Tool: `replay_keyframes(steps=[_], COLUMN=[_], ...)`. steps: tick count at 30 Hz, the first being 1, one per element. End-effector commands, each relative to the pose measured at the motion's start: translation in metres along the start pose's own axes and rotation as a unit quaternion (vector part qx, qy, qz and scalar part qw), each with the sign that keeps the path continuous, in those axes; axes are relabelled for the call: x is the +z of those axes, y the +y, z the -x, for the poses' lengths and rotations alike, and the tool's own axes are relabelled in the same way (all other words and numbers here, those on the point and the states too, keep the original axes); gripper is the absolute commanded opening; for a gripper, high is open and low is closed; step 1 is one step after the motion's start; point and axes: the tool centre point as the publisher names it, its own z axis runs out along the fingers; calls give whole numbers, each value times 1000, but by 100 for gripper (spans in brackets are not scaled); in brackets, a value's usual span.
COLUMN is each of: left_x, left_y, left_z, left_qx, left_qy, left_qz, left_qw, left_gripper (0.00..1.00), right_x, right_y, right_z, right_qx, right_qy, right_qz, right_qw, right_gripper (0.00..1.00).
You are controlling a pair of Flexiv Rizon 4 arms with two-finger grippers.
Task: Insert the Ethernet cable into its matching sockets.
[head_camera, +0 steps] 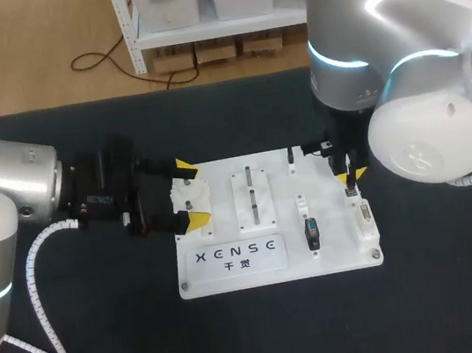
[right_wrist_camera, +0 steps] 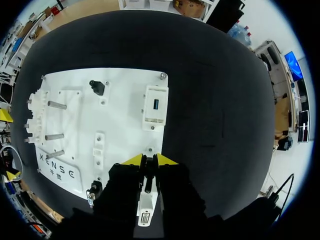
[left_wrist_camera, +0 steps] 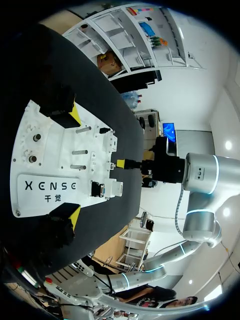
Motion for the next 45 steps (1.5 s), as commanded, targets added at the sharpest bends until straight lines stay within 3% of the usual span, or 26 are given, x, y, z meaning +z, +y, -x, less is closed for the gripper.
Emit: replay_keyframes(steps=[1,28,38,39,40,45], left_x=[0,0,0,0,0,0], left_y=[-1,-1,-1,-1,-1,-1], left_z=[-2,-2,-2,-2,-2,-2], left_qx=[1,1,1,1,1,1], left_qy=[-3,-3,-3,-3,-3,-3], left_qz=[2,2,2,2,2,2], left_qw=[1000,1000,1000,1000,1000,1000], left_gripper=[100,100,100,100,100,100], right_x=[3,26,15,10,5,-1], right_y=[1,-1,-3,-2,-2,-2], right_z=[0,-3,-3,-3,-2,-1], right_qx=[-1,-3,-8,-9,-10,-19], right_qy=[-2,8,-9,-14,-23,-34], right_qz=[-1,-18,-5,-2,5,8], right_qw=[1000,1000,1000,1000,1000,999], right_gripper=[0,0,0,39,100,100])
